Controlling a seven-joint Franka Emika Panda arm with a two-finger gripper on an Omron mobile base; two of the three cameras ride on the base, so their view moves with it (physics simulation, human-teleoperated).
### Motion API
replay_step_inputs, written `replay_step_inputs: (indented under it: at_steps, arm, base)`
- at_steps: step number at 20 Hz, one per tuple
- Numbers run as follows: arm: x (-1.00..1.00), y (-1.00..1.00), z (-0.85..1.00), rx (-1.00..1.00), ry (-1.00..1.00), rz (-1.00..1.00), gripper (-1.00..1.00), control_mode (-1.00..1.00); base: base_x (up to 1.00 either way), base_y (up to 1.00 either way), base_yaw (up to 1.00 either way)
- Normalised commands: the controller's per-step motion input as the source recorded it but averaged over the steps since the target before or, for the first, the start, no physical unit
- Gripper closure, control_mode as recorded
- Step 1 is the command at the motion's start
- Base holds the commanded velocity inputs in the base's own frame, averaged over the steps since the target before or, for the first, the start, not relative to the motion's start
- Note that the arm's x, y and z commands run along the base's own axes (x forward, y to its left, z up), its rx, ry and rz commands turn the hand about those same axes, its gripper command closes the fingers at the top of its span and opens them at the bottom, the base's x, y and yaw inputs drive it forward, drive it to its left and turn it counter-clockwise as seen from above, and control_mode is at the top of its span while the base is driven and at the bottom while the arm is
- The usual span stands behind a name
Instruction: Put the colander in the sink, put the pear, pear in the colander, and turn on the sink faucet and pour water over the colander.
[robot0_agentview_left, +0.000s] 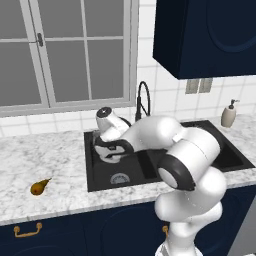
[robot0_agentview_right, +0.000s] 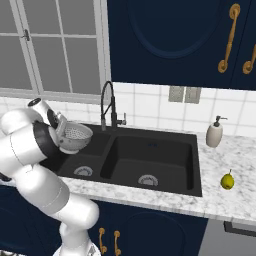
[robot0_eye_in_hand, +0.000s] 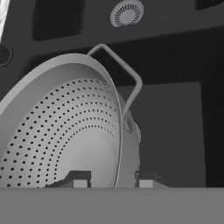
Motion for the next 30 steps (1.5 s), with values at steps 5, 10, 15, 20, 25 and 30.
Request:
replay_step_inputs:
  at_steps: [5,10,15,20,25,30]
  arm:
    - [0.16,0.06,-0.25,0.0,-0.01,-0.2,1.0,-1.0]
    - [0.07,0.0,-0.57,-0.03,-0.07,-0.18,1.0,-1.0]
    - [0.0,0.0,-0.64,-0.01,-0.02,-0.2,1.0,-1.0]
    - [0.0,0.07,-0.44,-0.02,0.0,-0.18,1.0,-1.0]
    - [0.01,0.18,-0.33,-0.04,-0.02,-0.11,1.0,-1.0]
    - [0.0,0.1,-0.15,-0.01,-0.01,-0.01,1.0,-1.0]
  base:
    - [0.0,0.0,0.0]
    - [0.0,0.0,0.0]
    - [0.0,0.0,0.0]
    - [0.0,0.0,0.0]
    - [0.0,0.0,0.0]
    - [0.0,0.0,0.0]
